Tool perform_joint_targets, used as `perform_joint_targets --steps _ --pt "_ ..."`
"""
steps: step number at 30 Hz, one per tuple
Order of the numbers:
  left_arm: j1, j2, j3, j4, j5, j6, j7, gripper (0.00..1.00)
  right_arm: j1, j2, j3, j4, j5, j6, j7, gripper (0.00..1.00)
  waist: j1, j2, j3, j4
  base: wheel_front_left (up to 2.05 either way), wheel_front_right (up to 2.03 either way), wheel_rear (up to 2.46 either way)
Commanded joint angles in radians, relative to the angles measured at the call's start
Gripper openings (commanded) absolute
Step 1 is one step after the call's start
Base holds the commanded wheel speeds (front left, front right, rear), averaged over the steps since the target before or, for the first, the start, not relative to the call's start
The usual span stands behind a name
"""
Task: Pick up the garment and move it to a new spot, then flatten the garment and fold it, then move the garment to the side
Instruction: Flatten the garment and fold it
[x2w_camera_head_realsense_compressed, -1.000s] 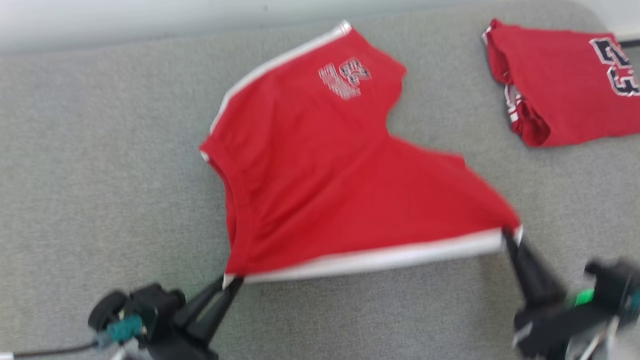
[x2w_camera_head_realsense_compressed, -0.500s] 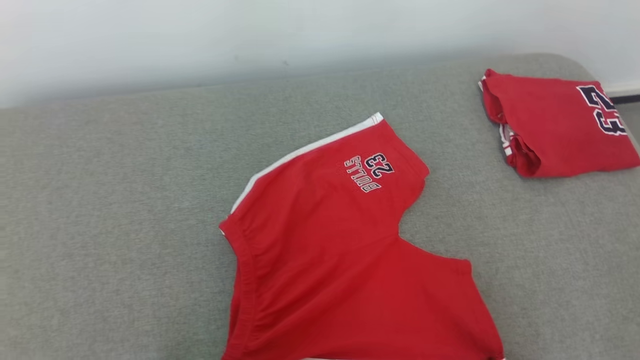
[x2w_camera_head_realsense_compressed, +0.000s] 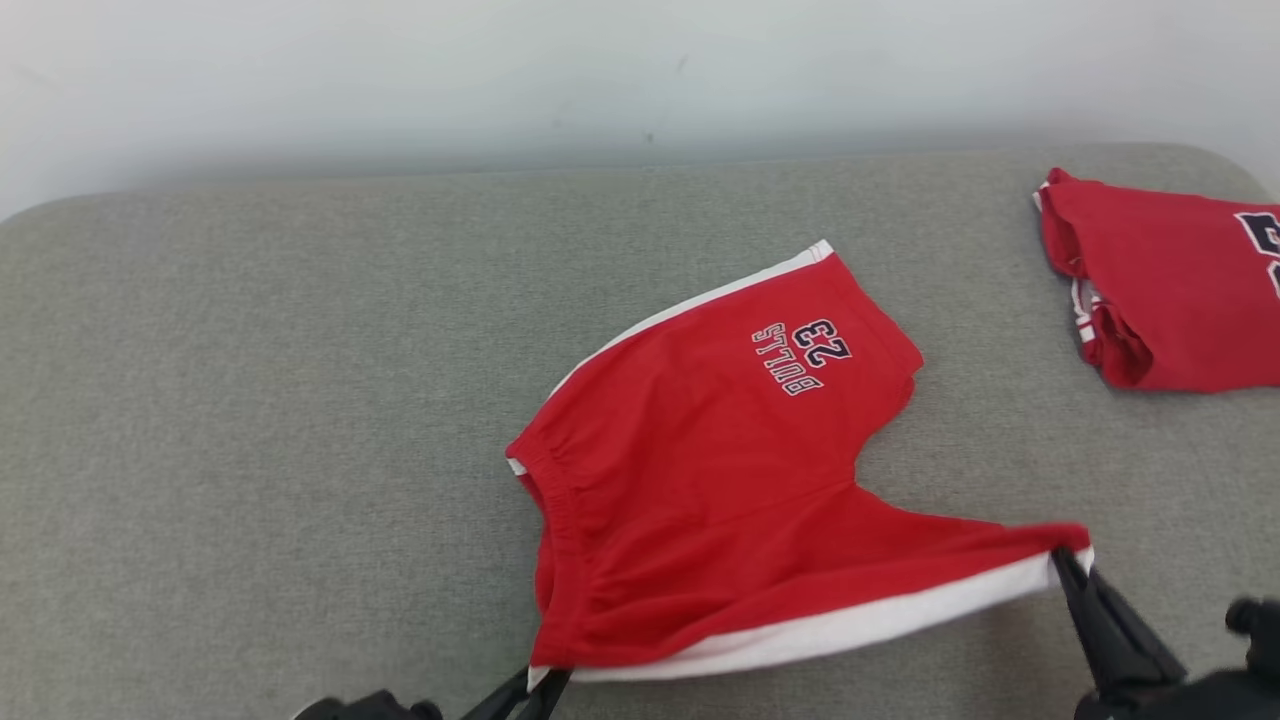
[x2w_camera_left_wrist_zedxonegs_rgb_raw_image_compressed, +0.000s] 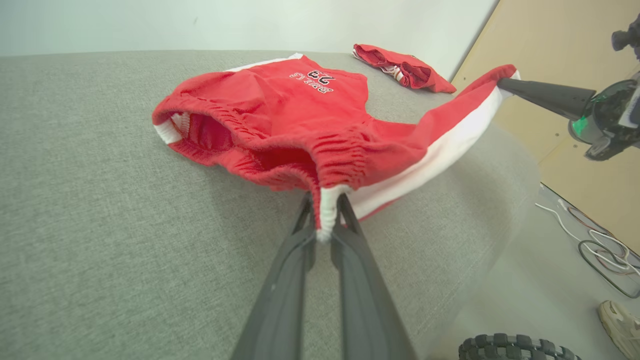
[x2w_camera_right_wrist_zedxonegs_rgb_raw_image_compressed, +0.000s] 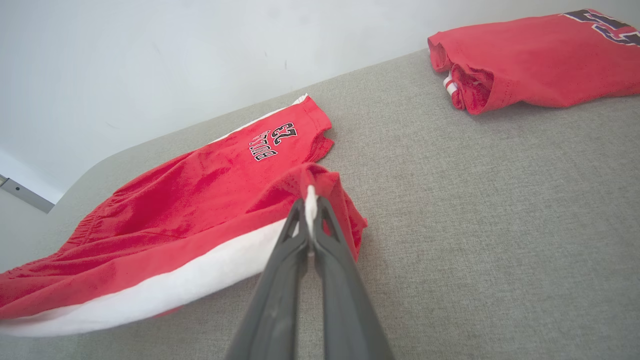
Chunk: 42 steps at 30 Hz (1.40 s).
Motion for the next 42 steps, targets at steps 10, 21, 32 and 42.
perform_joint_targets --steps 10,21,32,42 --pt "-0.118 -0.094 0.052 0.092 -0.006 -0.079 -0.003 0.00 -0.269 -0.098 0.050 0.141 0.006 -0.003 0.057 0.00 -0.0001 0.0000 0.028 0.042 0.00 0.00 0.00" --pt "-0.290 -0.221 0.112 0.306 -0.071 -0.131 -0.003 0.00 -0.699 -0.169 0.218 0.495 0.006 -0.003 0.011 0.00 -0.0001 0.0000 0.101 0.076 0.00 0.00 0.00" --pt "-0.465 -0.323 0.096 0.492 -0.102 -0.139 -0.003 0.00 -1.094 -0.161 0.367 0.962 -0.021 -0.003 -0.084 0.00 -0.0001 0.0000 0.206 0.129 0.00 0.00 0.00" --pt "-0.524 -0.339 0.089 0.527 -0.080 -0.138 -0.003 0.94 -1.233 -0.124 0.467 1.152 -0.022 -0.003 -0.158 0.76 -0.0001 0.0000 0.238 0.132 0.00 0.00 0.00"
